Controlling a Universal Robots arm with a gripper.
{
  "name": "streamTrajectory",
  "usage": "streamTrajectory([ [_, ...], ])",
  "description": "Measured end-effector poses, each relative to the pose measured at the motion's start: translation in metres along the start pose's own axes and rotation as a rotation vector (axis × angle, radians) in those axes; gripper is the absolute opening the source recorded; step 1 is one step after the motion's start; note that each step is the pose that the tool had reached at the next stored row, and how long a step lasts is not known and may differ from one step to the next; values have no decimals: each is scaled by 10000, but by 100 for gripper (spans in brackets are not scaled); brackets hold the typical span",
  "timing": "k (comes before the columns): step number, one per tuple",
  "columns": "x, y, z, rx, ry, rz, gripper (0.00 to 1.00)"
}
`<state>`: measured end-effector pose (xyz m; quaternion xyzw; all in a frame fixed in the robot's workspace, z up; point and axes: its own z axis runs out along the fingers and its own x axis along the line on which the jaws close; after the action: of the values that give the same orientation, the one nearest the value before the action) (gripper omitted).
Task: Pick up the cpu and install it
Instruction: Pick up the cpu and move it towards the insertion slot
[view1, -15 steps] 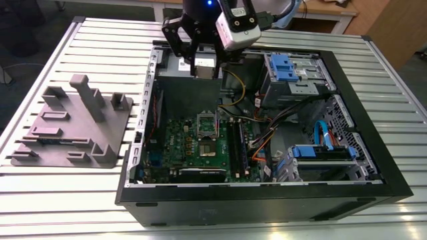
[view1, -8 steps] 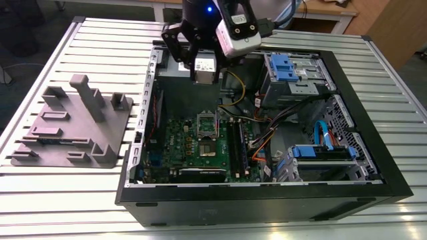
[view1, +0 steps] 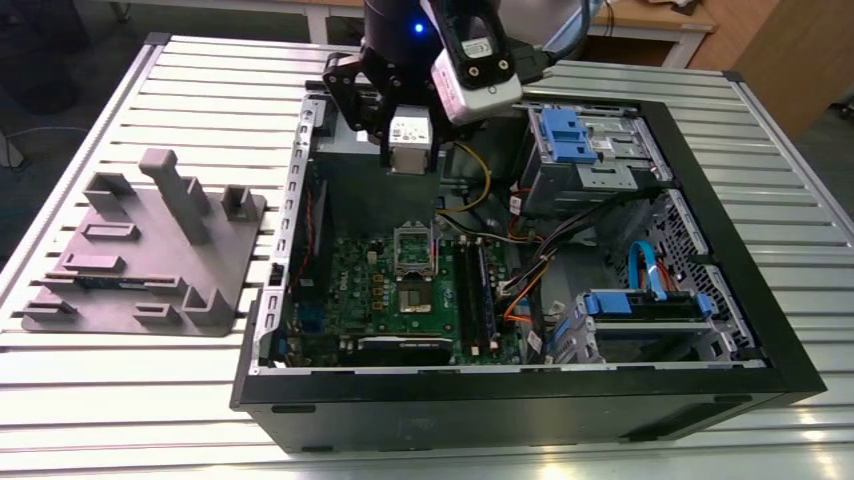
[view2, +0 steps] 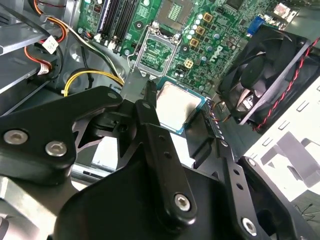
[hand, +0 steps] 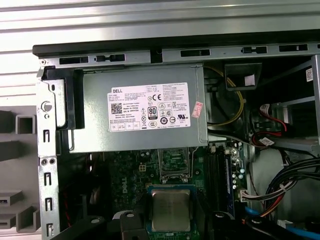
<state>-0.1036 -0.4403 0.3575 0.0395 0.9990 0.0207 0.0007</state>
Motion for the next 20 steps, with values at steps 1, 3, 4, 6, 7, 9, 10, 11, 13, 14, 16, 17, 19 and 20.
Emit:
streamTrajectory([
  [1,0,0,1,-1,0,0,47],
  [3,0,0,3,-2,-1,0,47],
  [4,0,-1,10,-6,-3,0,47],
  [6,-1,-8,32,-1,0,-1,47],
  [7,-2,-15,48,-2,-1,-2,47],
  [9,-3,-35,83,-2,-1,0,47],
  [10,-4,-46,100,-2,0,-1,47],
  [11,-4,-57,114,-1,1,0,47],
  [13,-6,-84,140,1,4,1,47],
  [14,-7,-99,155,0,6,2,47],
  [16,-10,-133,184,0,13,6,47],
  [17,-11,-151,198,-1,15,8,47],
  [19,-15,-192,227,1,19,11,47],
  [20,-16,-212,241,0,20,12,47],
])
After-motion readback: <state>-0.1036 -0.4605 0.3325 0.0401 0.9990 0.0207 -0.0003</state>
